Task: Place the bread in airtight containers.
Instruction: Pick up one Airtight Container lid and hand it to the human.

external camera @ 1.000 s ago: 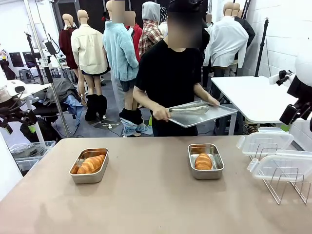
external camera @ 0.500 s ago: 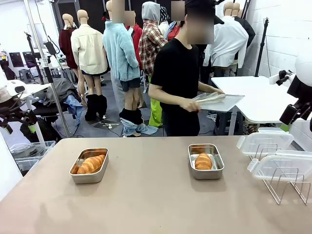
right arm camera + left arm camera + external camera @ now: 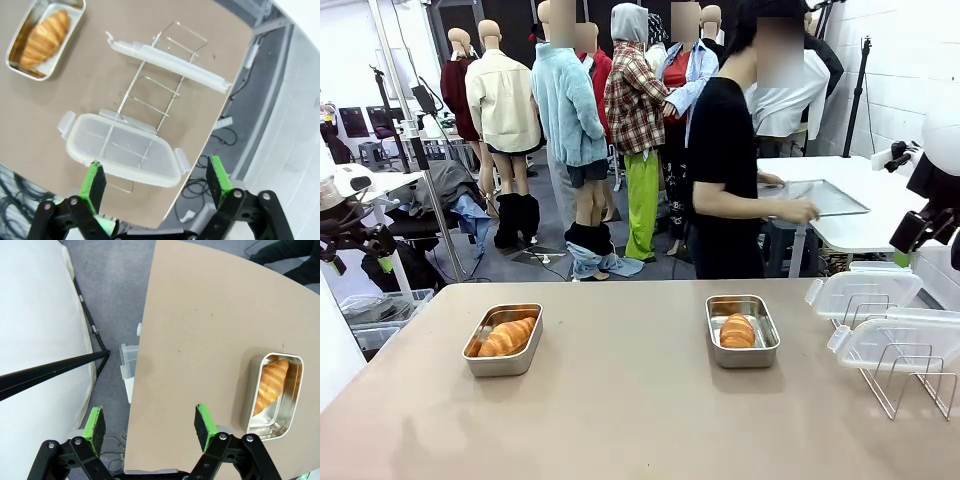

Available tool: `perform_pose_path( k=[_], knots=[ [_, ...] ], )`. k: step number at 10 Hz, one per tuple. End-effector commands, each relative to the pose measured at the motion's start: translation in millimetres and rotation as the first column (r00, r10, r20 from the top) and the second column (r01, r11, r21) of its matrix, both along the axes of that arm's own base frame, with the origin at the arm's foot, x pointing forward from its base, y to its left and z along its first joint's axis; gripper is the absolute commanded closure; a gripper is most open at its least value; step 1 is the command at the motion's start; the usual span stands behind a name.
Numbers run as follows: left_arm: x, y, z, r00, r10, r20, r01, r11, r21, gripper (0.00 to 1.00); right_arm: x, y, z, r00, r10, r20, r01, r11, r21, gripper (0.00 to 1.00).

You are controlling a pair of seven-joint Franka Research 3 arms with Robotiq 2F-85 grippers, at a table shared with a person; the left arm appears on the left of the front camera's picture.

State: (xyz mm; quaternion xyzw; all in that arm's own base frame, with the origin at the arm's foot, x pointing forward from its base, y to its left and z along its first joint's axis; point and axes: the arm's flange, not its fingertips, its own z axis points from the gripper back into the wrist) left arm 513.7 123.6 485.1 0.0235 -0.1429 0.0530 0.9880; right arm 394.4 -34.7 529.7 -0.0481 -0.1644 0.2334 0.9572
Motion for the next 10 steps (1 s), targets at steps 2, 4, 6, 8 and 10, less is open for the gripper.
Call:
perform_pose_path(
  k=[2, 4, 6, 8, 10],
  knots=[
    [-0.2, -0.5, 1.5, 1.000, 0.009, 0.001, -0.009, 1.000, 0.009, 0.08, 3.6, -6.6, 4.3, 0.957, 0.289, -0.009, -0.289, 0.957, -0.028, 0.00],
    [-0.2, -0.5, 1.5, 1.000, 0.009, 0.001, -0.009, 1.000, 0.009, 0.08, 7.2, -11.3, 8.0, 0.889, 0.456, -0.045, -0.457, 0.888, -0.045, 0.00],
    [-0.2, -0.5, 1.5, 1.000, 0.009, 0.001, -0.009, 1.000, 0.009, 0.08, 13.5, -13.9, 6.0, 0.775, 0.624, -0.101, -0.630, 0.775, -0.053, 0.00],
    [-0.2, -0.5, 1.5, 1.000, 0.009, 0.001, -0.009, 1.000, 0.009, 0.08, 19.6, -15.9, 2.2, 0.716, 0.684, -0.141, -0.695, 0.717, -0.054, 0.00],
    [-0.2, -0.5, 1.5, 1.000, 0.009, 0.001, -0.009, 1.000, 0.009, 0.08, 23.0, -16.1, -3.0, 0.640, 0.750, -0.164, -0.763, 0.645, -0.028, 0.00]
  ],
)
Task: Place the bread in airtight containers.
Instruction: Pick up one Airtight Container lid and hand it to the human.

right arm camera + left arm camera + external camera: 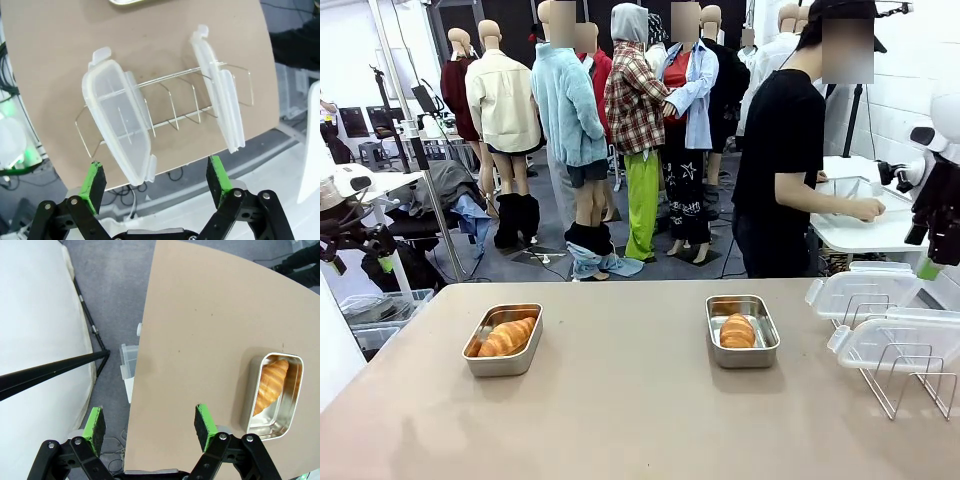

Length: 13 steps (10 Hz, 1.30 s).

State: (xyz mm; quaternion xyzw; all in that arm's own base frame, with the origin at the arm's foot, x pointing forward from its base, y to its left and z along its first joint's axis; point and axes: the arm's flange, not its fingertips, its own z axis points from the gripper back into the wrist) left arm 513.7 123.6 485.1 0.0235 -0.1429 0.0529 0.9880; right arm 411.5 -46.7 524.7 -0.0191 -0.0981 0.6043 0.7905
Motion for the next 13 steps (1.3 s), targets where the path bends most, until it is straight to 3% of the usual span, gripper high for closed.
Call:
perform_pose_path(
  k=[1, 13],
  knots=[
    [-0.2, -0.4, 1.5, 1.000, 0.009, 0.001, -0.009, 1.000, 0.009, 0.08, 5.4, -3.2, 0.5, 0.996, 0.077, -0.049, -0.076, 0.997, 0.020, 0.00],
    [-0.2, -0.4, 1.5, 1.000, 0.009, 0.001, -0.009, 1.000, 0.009, 0.08, 2.3, 0.4, -4.3, 0.997, 0.061, -0.036, -0.061, 0.998, 0.000, 0.00]
  ],
)
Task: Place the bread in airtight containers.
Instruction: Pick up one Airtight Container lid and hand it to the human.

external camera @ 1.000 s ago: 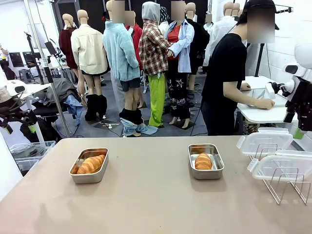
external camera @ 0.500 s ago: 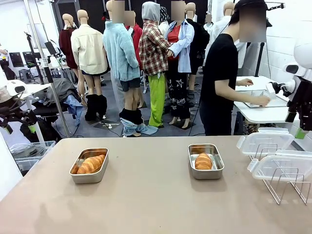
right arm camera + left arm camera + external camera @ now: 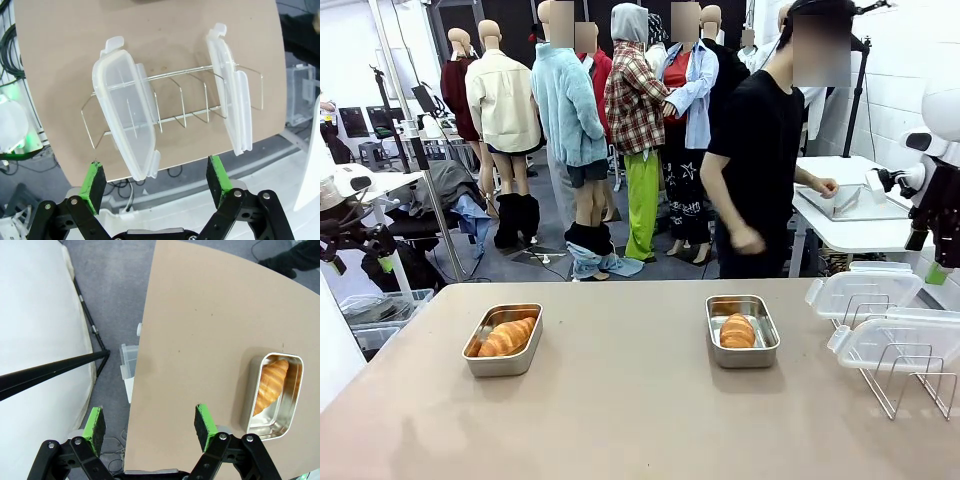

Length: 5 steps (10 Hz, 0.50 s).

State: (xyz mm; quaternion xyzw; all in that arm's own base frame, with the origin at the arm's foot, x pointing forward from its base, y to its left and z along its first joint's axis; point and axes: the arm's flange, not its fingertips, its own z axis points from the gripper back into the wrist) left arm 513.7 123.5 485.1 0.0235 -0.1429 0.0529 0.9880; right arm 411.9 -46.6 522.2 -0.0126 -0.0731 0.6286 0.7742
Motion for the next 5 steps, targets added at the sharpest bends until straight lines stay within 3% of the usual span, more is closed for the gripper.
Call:
perform_pose_path(
  k=[1, 5],
  knots=[
    [-0.2, -0.4, 1.5, 1.000, 0.009, 0.001, -0.009, 1.000, 0.009, 0.08, 2.0, 0.3, -1.8, 1.000, 0.002, 0.008, -0.002, 1.000, 0.024, 0.00],
    [-0.2, -0.4, 1.5, 1.000, 0.009, 0.001, -0.009, 1.000, 0.009, 0.08, 2.0, 0.3, -1.8, 1.000, 0.002, 0.008, -0.002, 1.000, 0.024, 0.00]
  ],
)
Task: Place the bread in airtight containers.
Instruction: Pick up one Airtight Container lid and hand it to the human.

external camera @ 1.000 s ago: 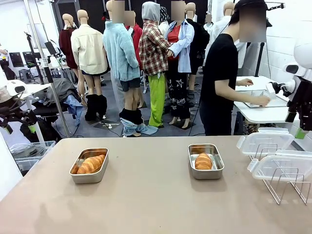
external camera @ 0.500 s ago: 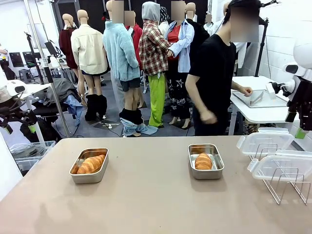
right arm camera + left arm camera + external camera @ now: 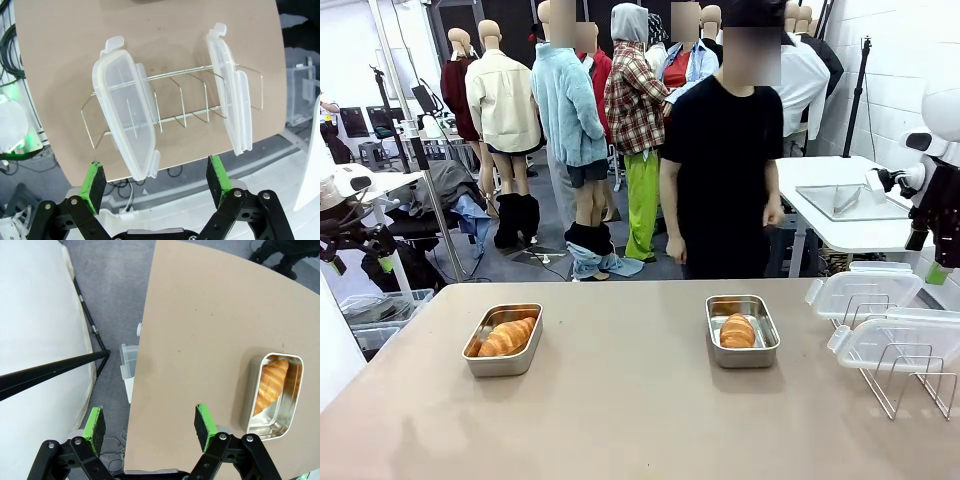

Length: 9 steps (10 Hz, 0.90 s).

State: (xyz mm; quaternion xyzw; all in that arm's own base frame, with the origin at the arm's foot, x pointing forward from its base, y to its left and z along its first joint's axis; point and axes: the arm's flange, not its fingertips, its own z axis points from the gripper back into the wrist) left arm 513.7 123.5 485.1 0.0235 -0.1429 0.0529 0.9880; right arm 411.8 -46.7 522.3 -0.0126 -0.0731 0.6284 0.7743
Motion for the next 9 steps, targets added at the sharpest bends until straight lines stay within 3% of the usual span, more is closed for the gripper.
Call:
perform_pose_path(
  k=[1, 9],
  knots=[
    [-0.2, -0.4, 1.5, 1.000, 0.009, 0.001, -0.009, 1.000, 0.009, 0.08, 2.0, 0.4, -1.8, 1.000, 0.002, 0.008, -0.002, 1.000, 0.024, 0.00],
    [-0.2, -0.4, 1.5, 1.000, 0.009, 0.001, -0.009, 1.000, 0.009, 0.08, -0.3, 0.5, 0.2, 1.000, 0.000, 0.000, 0.000, 1.000, -0.004, 0.00]
  ],
)
